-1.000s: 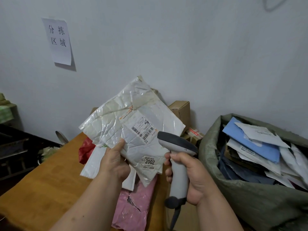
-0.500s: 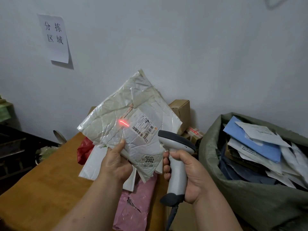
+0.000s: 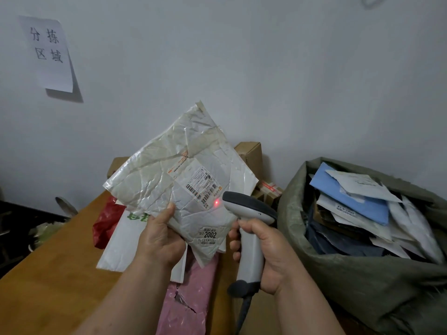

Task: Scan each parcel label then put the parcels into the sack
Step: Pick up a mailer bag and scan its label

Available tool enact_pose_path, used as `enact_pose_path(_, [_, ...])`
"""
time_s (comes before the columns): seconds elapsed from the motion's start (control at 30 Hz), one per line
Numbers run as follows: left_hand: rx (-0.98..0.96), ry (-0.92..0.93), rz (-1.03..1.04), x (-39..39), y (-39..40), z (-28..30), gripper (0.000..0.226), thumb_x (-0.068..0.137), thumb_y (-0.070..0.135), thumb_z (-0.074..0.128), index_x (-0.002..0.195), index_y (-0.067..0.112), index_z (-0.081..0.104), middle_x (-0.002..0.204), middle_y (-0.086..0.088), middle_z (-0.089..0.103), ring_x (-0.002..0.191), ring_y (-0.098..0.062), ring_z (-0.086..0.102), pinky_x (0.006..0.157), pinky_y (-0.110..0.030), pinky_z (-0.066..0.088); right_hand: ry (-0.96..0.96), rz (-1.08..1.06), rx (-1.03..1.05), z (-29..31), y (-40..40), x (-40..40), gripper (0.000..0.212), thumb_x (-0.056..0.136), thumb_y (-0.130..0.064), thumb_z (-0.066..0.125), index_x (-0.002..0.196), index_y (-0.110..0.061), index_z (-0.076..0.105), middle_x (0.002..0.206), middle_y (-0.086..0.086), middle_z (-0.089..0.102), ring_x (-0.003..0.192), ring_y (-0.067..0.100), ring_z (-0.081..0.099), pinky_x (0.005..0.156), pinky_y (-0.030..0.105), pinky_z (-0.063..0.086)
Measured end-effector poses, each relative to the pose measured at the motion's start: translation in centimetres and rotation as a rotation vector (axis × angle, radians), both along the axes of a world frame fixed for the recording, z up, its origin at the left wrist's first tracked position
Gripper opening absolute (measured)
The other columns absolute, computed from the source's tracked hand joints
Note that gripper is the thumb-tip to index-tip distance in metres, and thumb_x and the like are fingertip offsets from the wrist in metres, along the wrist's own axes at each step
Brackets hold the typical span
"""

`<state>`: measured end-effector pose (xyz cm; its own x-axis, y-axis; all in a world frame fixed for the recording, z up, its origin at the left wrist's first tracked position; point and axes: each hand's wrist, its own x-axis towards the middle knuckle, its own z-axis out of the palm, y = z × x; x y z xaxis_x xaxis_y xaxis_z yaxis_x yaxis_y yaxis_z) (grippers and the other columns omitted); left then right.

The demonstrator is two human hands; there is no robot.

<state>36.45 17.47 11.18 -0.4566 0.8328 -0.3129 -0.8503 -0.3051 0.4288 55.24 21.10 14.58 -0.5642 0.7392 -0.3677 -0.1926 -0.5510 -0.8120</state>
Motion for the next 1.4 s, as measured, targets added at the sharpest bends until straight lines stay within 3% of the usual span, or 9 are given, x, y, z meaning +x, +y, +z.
enact_pose_path(0.13, [0.037,0.015,-0.074,0.8,1.5,0.6,0.041,0.100,0.012,0.051,0.141,0.014,0.054,0.127,-0.016,0.067,0.114,-0.037,0.065,0.078,-0.058,0.054,-0.107,-0.244,0.143,-0.8,0.8,1.7,0.009,0.086,-0.012,0.071,0.080,-0.006,0.070,0.070,0.009,0.070,0.057,0.016,0.066,0.050,0.028,0.051])
enact_pose_path(0.27, [0.041,0.005,-0.152,3.6,4.4,1.6,0.041,0.101,0.013,0.049,0.142,0.012,0.052,0.134,-0.019,0.062,0.122,-0.040,0.059,0.096,-0.066,0.044,-0.151,-0.449,0.220,-1.9,1.8,4.8,0.016,0.084,-0.022,0.077,0.097,-0.014,0.071,0.071,-0.002,0.075,0.067,0.016,0.071,0.058,0.031,0.054])
enact_pose_path(0.43, [0.054,-0.017,-0.321,9.8,8.7,3.3,0.037,0.101,0.016,0.049,0.137,0.013,0.057,0.126,-0.019,0.067,0.119,-0.041,0.061,0.085,-0.066,0.047,-0.100,-0.635,0.180,-2.5,4.3,9.8,0.032,0.081,-0.028,0.082,0.109,-0.027,0.066,0.097,0.001,0.076,0.089,0.025,0.074,0.063,0.033,0.056])
enact_pose_path(0.63, [0.031,0.001,-0.462,20.1,16.3,5.4,0.035,0.102,0.014,0.046,0.136,0.011,0.054,0.126,-0.023,0.065,0.119,-0.043,0.060,0.095,-0.068,0.044,-0.049,-0.713,0.189,-1.7,9.6,17.6,0.054,0.061,-0.042,0.084,0.110,-0.028,0.067,0.088,-0.009,0.078,0.079,0.015,0.075,0.064,0.031,0.054])
enact_pose_path(0.7, [0.003,0.015,-0.459,23.7,19.3,5.9,0.036,0.102,0.012,0.045,0.137,0.011,0.053,0.126,-0.021,0.067,0.116,-0.040,0.063,0.080,-0.062,0.054,-0.041,-0.791,0.187,-1.7,11.9,20.8,0.054,0.060,-0.042,0.085,0.108,-0.026,0.068,0.088,-0.008,0.079,0.078,0.016,0.075,0.062,0.030,0.055])
enact_pose_path(0.9, [-0.309,0.483,-0.352,31.5,25.7,3.8,0.051,0.098,0.003,0.055,0.143,0.025,0.043,0.126,-0.009,0.063,0.102,-0.032,0.066,0.061,-0.046,0.060,-0.034,-0.905,0.019,-3.0,18.4,29.2,0.029,0.080,-0.027,0.083,0.106,-0.024,0.069,0.078,-0.001,0.077,0.067,0.017,0.068,0.059,0.031,0.055])
enact_pose_path(1.07, [-0.409,0.838,-0.362,34.2,27.2,1.6,0.092,0.095,0.004,0.061,0.152,0.053,0.009,0.144,0.001,0.044,0.111,-0.030,0.059,0.090,-0.056,0.056,-0.043,-0.858,-0.057,-4.3,21.8,33.4,0.027,0.079,-0.023,0.082,0.103,-0.015,0.073,0.070,0.003,0.073,0.050,0.013,0.065,0.047,0.028,0.054])
enact_pose_path(1.3, [-0.380,0.705,-0.523,37.1,29.6,3.5,0.080,0.095,-0.001,0.057,0.158,0.032,0.018,0.091,-0.015,0.071,0.052,-0.022,0.068,0.046,-0.029,0.054,0.076,-0.871,-0.078,-2.9,25.5,36.9,0.036,0.082,-0.022,0.078,0.117,-0.018,0.071,0.106,0.013,0.077,0.096,0.035,0.074,0.077,0.050,0.062])
enact_pose_path(1.4, [-0.371,0.709,-0.558,37.3,30.0,3.9,0.074,0.092,-0.004,0.057,0.155,0.016,0.024,0.057,-0.014,0.066,0.044,-0.020,0.063,0.042,-0.027,0.051,0.085,-0.887,-0.071,-2.2,26.8,37.8,0.039,0.081,-0.022,0.078,0.119,-0.018,0.070,0.106,0.013,0.077,0.096,0.037,0.074,0.072,0.052,0.062])
